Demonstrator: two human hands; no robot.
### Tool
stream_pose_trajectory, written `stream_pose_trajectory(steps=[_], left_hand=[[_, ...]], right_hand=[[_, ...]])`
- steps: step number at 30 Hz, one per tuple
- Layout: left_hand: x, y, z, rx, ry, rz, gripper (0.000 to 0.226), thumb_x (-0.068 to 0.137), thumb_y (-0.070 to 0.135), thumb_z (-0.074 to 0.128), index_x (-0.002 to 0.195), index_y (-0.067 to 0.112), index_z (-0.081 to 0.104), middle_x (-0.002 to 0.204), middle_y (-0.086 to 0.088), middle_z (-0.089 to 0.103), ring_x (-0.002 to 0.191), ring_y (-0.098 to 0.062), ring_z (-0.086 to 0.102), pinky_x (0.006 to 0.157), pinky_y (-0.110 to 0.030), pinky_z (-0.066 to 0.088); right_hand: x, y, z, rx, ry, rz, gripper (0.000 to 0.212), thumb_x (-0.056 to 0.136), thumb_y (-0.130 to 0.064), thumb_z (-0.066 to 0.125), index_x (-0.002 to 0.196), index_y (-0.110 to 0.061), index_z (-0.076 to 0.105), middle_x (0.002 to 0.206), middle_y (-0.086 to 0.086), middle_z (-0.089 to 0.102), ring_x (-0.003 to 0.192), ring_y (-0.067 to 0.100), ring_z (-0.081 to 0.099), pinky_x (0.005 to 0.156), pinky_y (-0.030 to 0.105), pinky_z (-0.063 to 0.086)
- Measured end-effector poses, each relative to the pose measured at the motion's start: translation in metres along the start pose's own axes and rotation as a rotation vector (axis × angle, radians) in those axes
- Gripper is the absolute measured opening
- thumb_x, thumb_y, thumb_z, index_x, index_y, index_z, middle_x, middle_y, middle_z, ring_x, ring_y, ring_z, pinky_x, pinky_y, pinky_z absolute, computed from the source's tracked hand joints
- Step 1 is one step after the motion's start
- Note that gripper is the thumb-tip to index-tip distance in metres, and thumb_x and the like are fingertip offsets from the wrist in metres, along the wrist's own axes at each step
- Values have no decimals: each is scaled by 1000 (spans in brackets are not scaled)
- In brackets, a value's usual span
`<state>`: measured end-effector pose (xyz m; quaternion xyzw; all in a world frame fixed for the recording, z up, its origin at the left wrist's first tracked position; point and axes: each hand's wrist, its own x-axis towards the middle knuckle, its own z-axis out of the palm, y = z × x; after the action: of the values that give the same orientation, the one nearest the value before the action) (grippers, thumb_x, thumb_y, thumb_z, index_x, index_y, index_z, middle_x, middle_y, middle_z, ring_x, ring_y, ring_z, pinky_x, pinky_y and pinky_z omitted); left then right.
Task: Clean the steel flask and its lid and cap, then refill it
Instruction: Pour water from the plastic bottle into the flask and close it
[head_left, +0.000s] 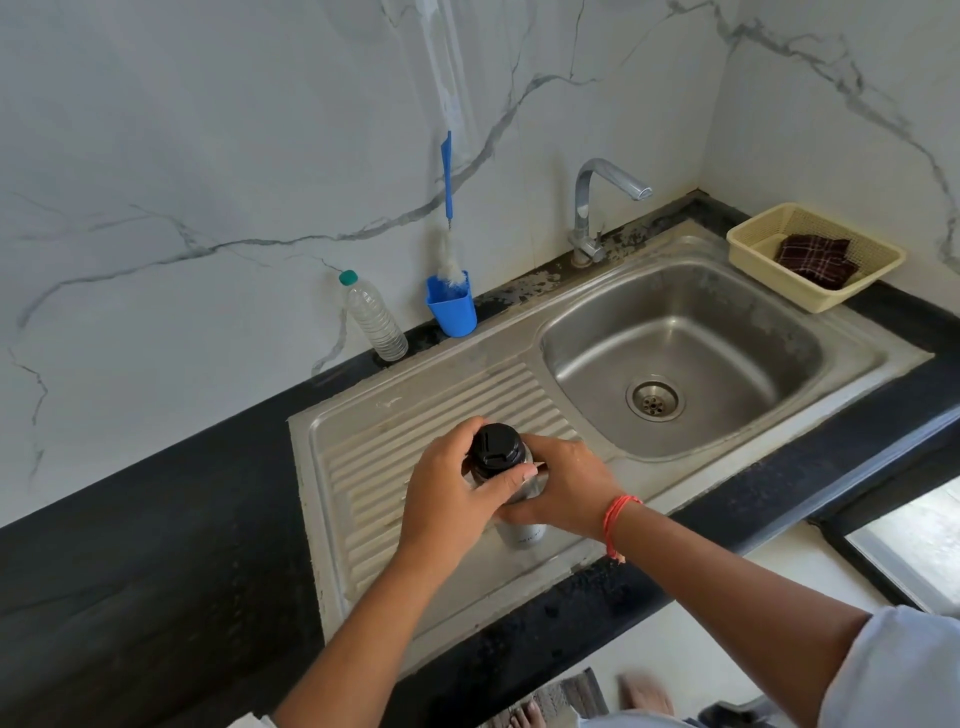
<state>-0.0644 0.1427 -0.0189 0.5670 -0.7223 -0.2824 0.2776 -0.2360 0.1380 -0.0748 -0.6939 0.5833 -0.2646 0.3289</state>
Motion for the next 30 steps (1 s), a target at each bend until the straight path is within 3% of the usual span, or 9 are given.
stream_pose_trajectory(steps=[4,9,12,15,18,22,25,30], left_hand=[[12,-6,-16,-12,-148,49,50,76,49,87,117,43,60,108,25,66,108,-2,62,93,-30,58],[24,-11,-23,4,-277,40,63,72,56,86,128,42,60,121,16,63,113,-4,63,97,-34,58],[19,-14,-18,-17,-221,55,60,69,60,83,124,45,61,119,15,64,114,-3,61,98,-32,57],[11,-13,-10,-86,-160,49,53,74,48,86,121,45,62,117,17,66,116,-3,60,100,-31,54],[4,-15,-4,-177,-162,8,62,77,42,88,131,42,57,126,18,65,121,-1,60,107,-32,51],[-6,-24,4,-239,-173,-53,84,67,46,92,138,47,47,136,22,60,129,1,56,114,-32,46],[-10,-32,13,-247,-147,-75,78,70,29,96,130,48,50,131,20,65,124,2,60,113,-35,47],[-12,-35,20,-252,-109,-71,75,75,22,93,130,49,49,130,22,65,122,6,59,109,-21,46]], right_hand=[[3,1,-4,-29,-43,-27,64,60,-60,81,117,-41,63,96,-18,69,90,4,62,83,27,52],[5,0,-8,-68,-69,-39,61,63,-56,84,117,-38,63,97,-18,67,91,5,61,83,25,51],[8,-2,-12,-72,-136,-26,64,63,-56,85,120,-40,61,104,-18,68,97,6,60,88,27,50],[11,7,-25,-124,-295,2,81,64,-54,86,135,-41,52,125,-15,65,115,10,57,101,32,46],[11,35,-40,-289,-347,95,86,69,-48,86,145,-37,45,143,-11,54,131,15,49,111,35,40],[3,75,-34,-490,-342,148,75,69,-51,84,135,-39,51,129,-7,58,120,19,57,100,34,49],[-2,84,-21,-489,-311,153,79,71,-45,83,139,-36,44,124,-5,57,110,20,59,92,33,52],[-2,82,-13,-407,-185,117,52,79,-40,71,126,-37,49,113,-7,61,100,17,61,85,32,54]])
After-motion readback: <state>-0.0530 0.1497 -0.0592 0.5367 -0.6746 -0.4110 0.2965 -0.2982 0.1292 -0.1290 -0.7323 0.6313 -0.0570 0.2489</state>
